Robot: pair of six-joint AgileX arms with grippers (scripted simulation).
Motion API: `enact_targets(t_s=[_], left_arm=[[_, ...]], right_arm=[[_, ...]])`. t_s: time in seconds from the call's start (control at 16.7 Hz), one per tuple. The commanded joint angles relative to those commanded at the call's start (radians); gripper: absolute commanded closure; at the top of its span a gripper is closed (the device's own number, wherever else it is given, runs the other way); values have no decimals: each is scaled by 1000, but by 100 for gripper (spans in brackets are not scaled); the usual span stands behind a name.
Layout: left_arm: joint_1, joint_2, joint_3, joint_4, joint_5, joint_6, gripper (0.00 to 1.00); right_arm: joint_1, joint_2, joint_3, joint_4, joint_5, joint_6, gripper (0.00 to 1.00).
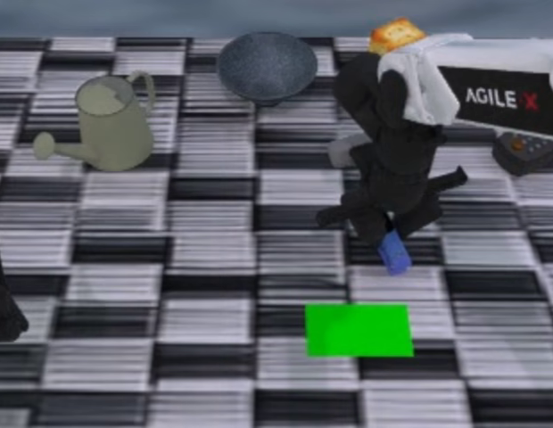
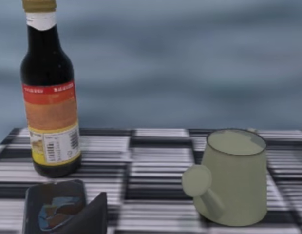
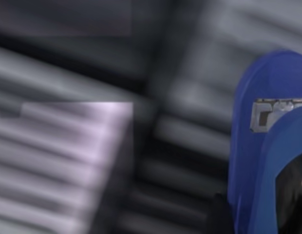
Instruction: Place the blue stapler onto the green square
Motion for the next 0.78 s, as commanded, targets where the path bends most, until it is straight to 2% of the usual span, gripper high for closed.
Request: enact_targets(t_s=[0.24, 0.6, 0.78], left_arm=[[0, 0, 0, 0, 0, 0, 0], [0, 0, 0, 0, 0, 0, 0], [0, 0, 0, 0, 0, 0, 0]], right_arm=[[-1, -9, 40, -41, 2, -1, 100], [4, -64, 232, -308, 1, -2, 100], [5, -81, 270, -349, 1, -4, 100]])
